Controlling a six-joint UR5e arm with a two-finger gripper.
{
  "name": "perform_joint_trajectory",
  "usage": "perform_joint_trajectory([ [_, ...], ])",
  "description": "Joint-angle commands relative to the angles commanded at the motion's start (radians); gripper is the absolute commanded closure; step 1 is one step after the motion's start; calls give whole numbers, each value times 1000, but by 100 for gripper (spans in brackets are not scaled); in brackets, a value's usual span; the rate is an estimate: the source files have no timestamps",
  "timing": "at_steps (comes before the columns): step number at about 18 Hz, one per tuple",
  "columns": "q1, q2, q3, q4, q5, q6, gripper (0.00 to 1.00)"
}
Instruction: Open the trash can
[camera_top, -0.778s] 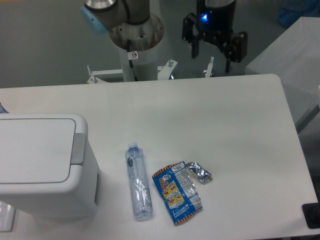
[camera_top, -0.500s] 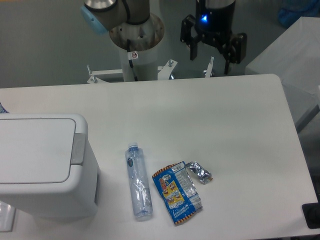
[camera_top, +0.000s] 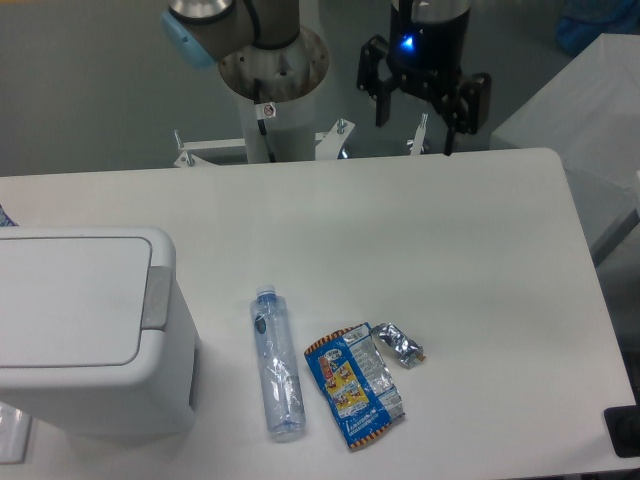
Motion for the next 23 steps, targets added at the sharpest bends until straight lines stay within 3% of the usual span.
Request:
perform_joint_trajectory([
  [5,-6,-28,-3,100,-94,-118,0],
  [8,-46,-52,12,139,-126,-210,0],
  [13,-153,-87,15,302,-134,-486,0],
  [17,-239,-104,20,342,-134,-554,0],
  [23,-298,-124,17,385,-135,-695,0],
])
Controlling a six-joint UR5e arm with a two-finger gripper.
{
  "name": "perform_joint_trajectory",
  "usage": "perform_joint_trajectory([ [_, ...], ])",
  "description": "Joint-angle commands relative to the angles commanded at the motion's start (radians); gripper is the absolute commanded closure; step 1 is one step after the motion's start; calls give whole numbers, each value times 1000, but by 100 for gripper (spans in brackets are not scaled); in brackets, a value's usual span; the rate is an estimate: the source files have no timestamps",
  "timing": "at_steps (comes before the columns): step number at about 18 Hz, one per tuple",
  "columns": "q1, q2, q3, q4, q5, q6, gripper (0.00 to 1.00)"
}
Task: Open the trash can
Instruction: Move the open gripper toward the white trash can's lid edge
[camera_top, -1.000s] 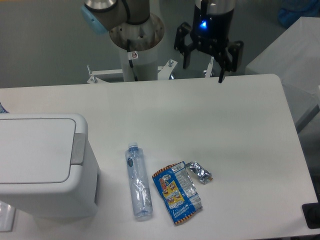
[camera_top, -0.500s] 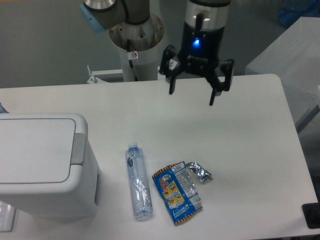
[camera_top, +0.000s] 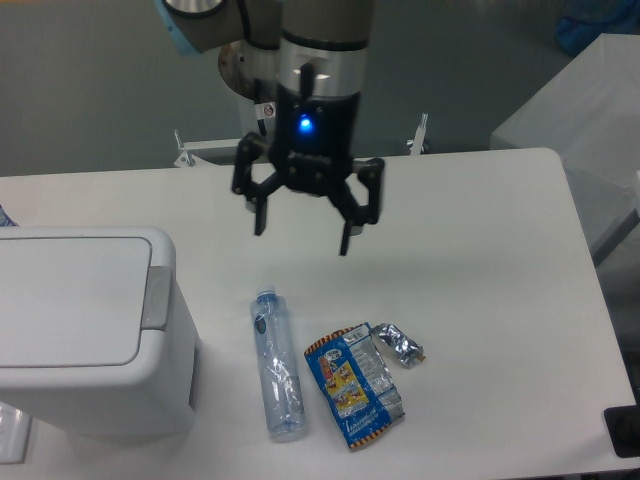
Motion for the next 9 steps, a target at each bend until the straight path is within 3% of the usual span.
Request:
perform_joint_trajectory([
  [5,-31,-12,-8,57,-70,-161,0],
  [9,-52,-35,-6,94,-74,-210,0],
])
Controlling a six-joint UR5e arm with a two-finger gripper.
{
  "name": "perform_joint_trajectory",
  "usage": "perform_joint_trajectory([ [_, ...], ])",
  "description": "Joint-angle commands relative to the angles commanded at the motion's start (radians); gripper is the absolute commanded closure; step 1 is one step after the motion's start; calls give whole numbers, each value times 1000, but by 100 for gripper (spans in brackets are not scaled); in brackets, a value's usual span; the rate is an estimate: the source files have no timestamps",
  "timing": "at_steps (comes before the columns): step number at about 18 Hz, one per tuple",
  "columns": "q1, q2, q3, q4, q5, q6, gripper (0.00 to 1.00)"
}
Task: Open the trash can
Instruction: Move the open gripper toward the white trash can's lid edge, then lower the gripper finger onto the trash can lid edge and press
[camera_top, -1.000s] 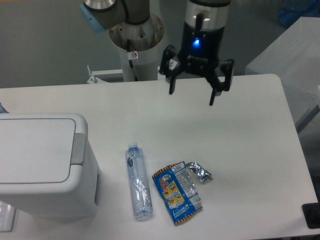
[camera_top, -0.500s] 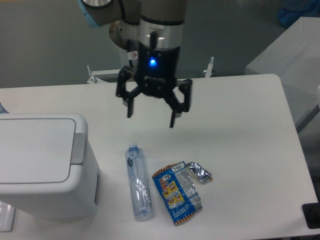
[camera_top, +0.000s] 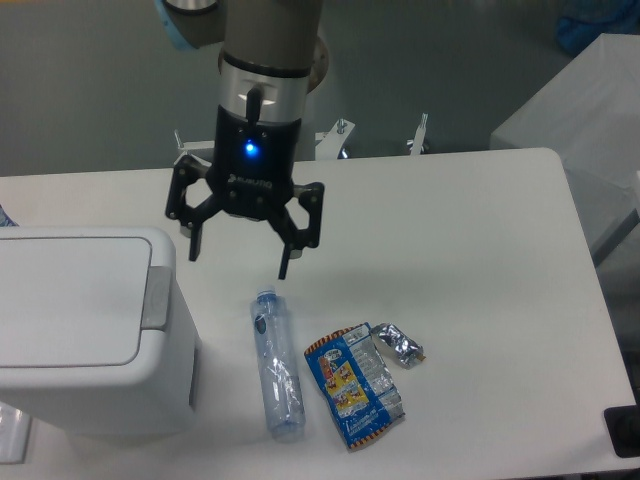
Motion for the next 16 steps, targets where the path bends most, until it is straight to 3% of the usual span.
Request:
perform_joint_trajectory([
  [16,-26,-31,-12,15,5,-63,0],
])
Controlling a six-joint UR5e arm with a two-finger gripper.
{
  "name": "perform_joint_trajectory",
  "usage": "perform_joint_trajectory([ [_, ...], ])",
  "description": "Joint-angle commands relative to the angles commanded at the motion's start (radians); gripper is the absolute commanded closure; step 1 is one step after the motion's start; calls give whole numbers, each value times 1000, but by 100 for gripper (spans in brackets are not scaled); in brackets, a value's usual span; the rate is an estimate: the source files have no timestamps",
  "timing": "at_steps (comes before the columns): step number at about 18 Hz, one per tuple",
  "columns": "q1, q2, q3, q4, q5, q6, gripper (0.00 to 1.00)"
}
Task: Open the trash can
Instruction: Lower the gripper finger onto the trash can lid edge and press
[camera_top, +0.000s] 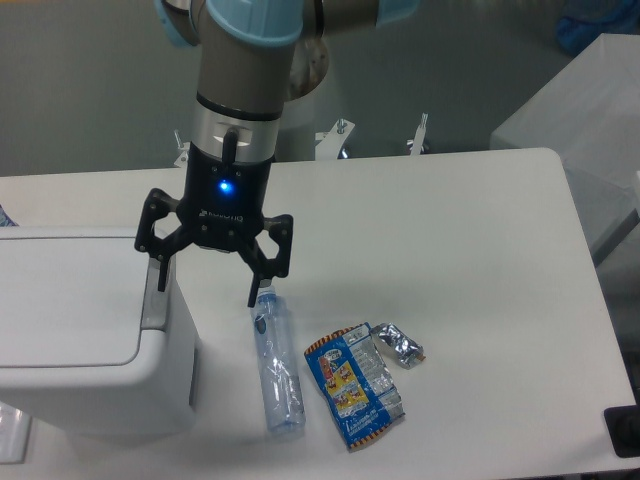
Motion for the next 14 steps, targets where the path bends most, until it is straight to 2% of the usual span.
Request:
perform_joint_trajectory([
  [14,-9,-17,-14,2,5,2,0],
])
